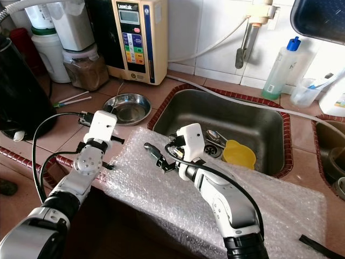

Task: Kitchen organization

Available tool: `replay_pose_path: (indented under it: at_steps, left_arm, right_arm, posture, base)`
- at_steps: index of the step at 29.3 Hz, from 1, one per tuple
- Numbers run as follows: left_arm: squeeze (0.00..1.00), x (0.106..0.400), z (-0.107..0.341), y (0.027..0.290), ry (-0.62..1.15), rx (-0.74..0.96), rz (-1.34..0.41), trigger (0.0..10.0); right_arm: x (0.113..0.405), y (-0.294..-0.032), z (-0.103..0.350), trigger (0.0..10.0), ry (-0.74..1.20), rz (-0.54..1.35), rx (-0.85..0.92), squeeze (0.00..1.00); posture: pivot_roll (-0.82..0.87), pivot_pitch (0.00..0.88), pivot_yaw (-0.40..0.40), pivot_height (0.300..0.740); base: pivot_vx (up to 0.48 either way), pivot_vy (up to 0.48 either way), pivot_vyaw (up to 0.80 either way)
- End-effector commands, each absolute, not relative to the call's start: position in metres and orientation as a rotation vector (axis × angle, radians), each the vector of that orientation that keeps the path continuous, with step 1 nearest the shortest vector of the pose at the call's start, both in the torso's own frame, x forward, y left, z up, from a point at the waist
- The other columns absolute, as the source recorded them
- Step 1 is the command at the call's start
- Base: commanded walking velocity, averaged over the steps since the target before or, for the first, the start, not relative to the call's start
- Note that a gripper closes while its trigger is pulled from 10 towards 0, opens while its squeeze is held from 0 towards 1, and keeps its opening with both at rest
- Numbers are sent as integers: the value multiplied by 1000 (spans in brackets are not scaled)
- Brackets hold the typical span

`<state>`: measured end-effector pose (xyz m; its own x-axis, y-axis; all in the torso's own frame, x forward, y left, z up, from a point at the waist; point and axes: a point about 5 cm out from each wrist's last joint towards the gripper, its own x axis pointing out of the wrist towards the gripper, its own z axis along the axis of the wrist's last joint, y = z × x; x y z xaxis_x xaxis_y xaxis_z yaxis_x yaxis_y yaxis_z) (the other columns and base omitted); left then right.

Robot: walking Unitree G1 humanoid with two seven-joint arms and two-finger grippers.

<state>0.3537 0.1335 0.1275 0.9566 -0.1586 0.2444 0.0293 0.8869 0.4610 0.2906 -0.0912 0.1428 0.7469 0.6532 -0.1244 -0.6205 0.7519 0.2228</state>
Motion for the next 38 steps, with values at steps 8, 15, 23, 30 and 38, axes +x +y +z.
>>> replay_pose_path:
  at_steps: [8,15,23,30,38]
  left_arm:
    - [0,338,142,121,-502,568,-219,0]
    - [0,327,135,100,-554,607,-345,0]
    - [0,318,133,78,-600,612,-430,0]
    - [0,312,134,63,-647,613,-487,0]
    - [0,311,136,60,-666,626,-497,0]
  right_arm:
    - [316,-115,170,10000,99,620,238,4]
    - [327,-116,206,10000,-18,664,474,0]
    - [336,-109,206,10000,13,666,457,0]
    - [345,-91,201,6588,75,648,392,0]
    - [367,-87,199,0,116,508,389,0]
  posture:
    - [-46,0,7,740]
    - [-54,0,5,740]
    - [-47,0,1,740]
    - [-47,0,4,740]
    - [-39,0,5,740]
  base:
    - [0,0,0]
    - [0,0,0]
    - [0,0,0]
    - [0,0,0]
    - [0,0,0]
